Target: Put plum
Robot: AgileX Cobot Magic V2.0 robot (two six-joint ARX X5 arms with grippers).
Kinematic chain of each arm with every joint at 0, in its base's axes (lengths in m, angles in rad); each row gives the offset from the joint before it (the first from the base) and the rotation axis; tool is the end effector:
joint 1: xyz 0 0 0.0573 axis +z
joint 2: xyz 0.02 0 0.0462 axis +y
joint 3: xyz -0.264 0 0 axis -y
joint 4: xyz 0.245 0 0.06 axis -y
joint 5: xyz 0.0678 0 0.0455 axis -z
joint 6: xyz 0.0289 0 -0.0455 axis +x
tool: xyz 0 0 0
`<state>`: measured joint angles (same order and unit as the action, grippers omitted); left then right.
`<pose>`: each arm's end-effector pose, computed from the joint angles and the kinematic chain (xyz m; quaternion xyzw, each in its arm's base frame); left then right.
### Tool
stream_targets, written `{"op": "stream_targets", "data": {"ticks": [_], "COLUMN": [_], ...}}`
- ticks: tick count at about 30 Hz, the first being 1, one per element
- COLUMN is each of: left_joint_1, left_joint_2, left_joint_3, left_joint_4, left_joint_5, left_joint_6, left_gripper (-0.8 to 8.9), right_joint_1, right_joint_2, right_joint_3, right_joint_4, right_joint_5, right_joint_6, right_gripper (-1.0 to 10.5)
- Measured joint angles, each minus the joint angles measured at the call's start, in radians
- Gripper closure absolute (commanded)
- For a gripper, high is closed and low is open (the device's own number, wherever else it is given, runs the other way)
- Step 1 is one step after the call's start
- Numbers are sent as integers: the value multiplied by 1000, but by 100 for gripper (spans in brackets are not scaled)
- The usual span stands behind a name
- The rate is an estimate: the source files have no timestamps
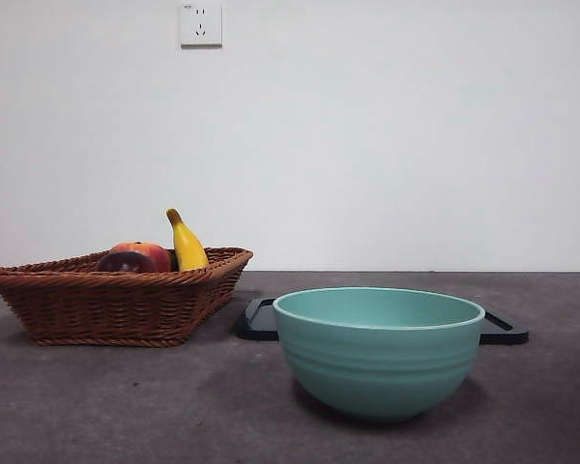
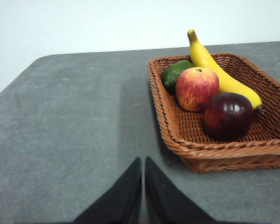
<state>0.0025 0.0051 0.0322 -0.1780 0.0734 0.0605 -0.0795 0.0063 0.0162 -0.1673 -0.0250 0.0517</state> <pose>0.0948 -0.0019 0.1569 0.0273 0.0742 -0.0376 0.9962 0.0956 -0.0069 0.1524 0.0299 0.0778 -0.0292 0.9961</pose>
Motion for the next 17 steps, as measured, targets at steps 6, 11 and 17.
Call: {"op": "stream_targets", "data": {"ticks": [6,11,17], "left_joint_1": [0,0,0], "left_joint_2": [0,0,0], "left_joint_3": [0,0,0], "left_joint_4": [0,0,0], "left_joint_5": [0,0,0], "left_joint_6": [-126,-251,-342], "left_gripper": [804,804,804], "right_joint_1": [0,0,0], "right_joint_2": [0,0,0], "right_joint_3": [0,0,1], "right_joint_4": [0,1,3], "right_joint_5": [-16,-36,-98], "right_joint_6": [76,148,186], "right_gripper": [941,941,941]}}
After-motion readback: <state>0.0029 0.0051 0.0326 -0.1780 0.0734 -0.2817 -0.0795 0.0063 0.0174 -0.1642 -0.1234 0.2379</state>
